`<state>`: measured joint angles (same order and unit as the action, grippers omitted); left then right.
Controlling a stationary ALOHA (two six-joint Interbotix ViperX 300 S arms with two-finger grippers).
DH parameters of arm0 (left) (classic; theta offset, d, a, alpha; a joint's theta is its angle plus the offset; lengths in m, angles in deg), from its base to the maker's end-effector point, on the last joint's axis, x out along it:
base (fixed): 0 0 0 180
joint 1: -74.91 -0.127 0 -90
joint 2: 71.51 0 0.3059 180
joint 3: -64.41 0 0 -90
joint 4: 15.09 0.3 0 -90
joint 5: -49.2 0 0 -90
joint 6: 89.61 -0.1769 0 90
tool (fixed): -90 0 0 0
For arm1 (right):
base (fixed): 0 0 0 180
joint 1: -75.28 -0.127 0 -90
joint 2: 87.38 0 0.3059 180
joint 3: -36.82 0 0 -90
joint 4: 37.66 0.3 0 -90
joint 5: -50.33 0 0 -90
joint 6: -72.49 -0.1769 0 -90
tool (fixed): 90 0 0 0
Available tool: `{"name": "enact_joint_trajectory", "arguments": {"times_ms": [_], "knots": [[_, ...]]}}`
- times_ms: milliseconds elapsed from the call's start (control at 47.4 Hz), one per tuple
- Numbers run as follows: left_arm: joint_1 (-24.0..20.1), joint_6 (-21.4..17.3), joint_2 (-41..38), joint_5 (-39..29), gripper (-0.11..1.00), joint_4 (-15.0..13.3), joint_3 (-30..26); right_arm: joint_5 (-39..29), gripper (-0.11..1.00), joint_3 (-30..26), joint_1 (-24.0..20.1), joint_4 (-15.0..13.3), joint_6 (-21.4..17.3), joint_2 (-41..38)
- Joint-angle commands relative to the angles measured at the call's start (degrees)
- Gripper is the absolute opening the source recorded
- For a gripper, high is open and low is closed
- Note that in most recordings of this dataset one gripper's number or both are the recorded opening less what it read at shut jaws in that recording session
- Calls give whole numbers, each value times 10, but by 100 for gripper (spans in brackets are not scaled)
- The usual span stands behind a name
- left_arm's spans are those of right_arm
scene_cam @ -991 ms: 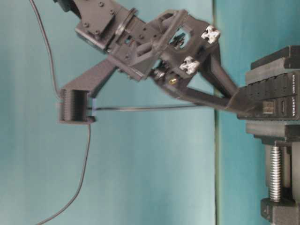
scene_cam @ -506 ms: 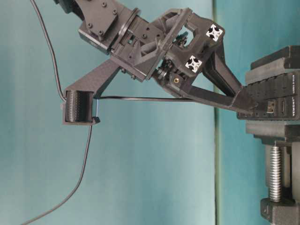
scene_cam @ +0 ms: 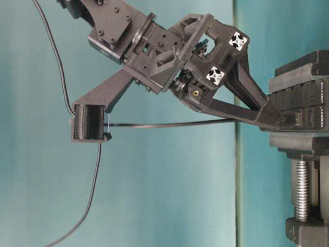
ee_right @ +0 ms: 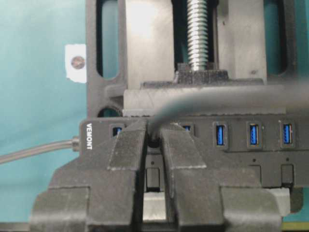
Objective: Insert the USB into the second port from the front of the fixed hub.
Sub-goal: 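Align the plug tip with the second port using the right gripper, then push the plug down into the second port with the right gripper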
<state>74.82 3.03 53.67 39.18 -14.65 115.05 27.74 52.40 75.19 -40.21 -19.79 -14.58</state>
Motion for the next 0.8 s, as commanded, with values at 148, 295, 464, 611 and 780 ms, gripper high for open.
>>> {"name": "enact_joint_trajectory", "arguments": {"times_ms": [148, 295, 464, 611, 780], "knots": [[0, 1, -1, 5, 0, 1, -7, -4, 7, -3, -6, 2, -3, 2], [0, 1, 0, 6, 0, 1, -9, -11, 7, -2, -6, 2, -4, 1], [1, 1, 1, 6, 0, 2, -9, -13, 7, -2, -6, 3, -4, -2], [0, 1, 1, 6, 0, 2, -9, -18, 7, -2, -6, 3, -4, -5], [1, 1, 1, 6, 0, 1, -9, -18, 7, -4, -7, 4, -4, -11]]}}
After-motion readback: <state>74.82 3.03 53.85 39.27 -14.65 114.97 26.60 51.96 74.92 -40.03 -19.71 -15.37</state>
